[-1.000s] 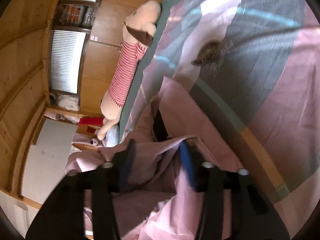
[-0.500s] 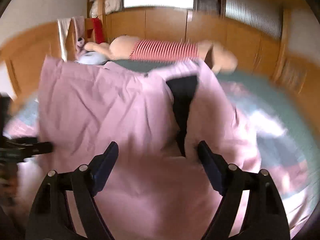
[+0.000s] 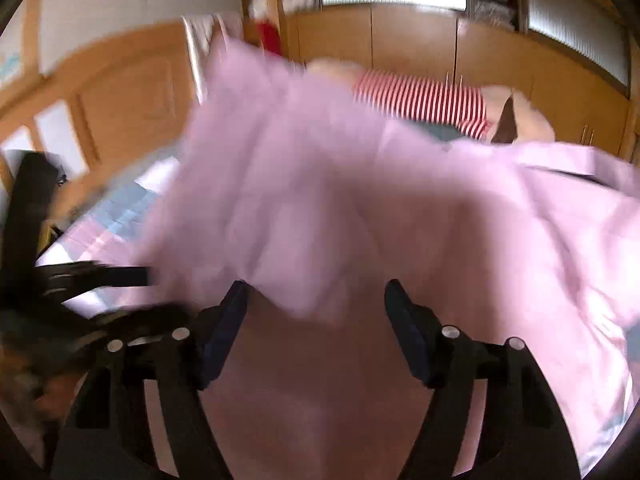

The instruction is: Fold large clothes

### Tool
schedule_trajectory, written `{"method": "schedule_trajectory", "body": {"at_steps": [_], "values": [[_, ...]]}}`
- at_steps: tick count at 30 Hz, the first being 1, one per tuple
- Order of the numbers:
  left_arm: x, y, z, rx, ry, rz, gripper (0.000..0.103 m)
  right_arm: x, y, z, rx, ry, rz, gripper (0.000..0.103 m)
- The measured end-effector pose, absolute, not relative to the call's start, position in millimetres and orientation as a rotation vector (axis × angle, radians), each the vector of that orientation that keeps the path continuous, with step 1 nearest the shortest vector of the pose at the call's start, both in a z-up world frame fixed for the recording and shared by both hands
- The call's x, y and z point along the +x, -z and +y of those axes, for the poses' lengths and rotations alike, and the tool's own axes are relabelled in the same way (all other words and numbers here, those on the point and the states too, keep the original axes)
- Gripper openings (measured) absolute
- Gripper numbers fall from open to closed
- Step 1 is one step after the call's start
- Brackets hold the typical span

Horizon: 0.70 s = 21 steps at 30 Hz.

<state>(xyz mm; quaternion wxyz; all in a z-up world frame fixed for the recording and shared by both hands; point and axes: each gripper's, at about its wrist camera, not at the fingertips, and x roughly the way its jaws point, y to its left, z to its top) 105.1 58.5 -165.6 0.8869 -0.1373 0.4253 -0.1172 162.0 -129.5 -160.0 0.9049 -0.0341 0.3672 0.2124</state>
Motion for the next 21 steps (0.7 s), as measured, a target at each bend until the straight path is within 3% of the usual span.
{"method": "schedule_trajectory", "body": {"at_steps": [7,11,15,21], "values": [[112,173,66,-0.262,0.132,0.864,0.101,279,178,-116,-0.036,-0.224,0.809,0.082],[115,181,72,-0.272,0.087,0.893,0.101,263,171,-114,-0.082,-0.267,0.802,0.083],[117,186,86,-0.303,0.064,0.908,0.101,226,142,-182,0.003,-0.265,0.644,0.083],[119,184,80,-0.261,0.051,0.904,0.101,251,163,-322,-0.058,0.145,0.735,0.083]]}}
